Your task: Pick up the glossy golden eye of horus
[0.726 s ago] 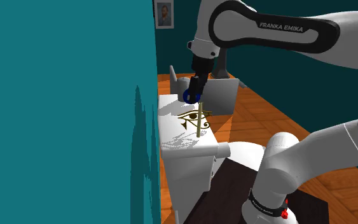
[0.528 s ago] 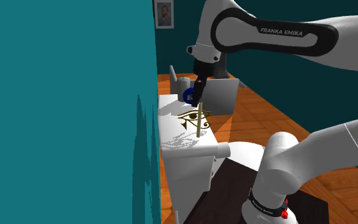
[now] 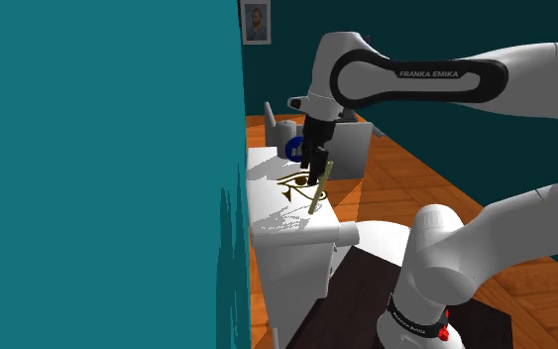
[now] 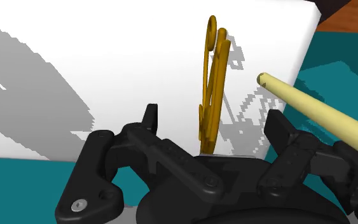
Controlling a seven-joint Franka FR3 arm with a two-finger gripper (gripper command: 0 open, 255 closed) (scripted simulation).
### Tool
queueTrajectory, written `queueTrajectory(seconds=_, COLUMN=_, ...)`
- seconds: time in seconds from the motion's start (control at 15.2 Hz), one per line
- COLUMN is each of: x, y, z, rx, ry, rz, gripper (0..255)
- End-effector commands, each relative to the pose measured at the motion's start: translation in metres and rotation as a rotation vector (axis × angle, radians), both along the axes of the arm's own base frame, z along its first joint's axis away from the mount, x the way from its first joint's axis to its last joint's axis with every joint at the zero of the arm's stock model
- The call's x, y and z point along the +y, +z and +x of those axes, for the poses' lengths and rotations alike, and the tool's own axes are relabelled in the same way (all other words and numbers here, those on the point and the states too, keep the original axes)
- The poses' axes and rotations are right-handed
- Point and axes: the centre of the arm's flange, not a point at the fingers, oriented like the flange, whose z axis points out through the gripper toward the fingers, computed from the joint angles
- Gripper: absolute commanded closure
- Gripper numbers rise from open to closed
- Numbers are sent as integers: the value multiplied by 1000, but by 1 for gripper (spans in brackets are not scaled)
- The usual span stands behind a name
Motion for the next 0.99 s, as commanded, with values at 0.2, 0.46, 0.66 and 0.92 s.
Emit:
queueTrajectory(seconds=0.2, x=1, y=-20, z=0, rx=-1, ry=4, rz=0, gripper=0)
queueTrajectory(seconds=0.46, x=1, y=-21, z=0, rx=-1, ry=4, rz=0, gripper=255)
queueTrajectory(seconds=0.66, x=1, y=-20, z=0, rx=-1, ry=4, rz=0, gripper=255)
queueTrajectory(seconds=0.92, x=1, y=-15, z=0, rx=-1, ry=4, rz=0, gripper=255)
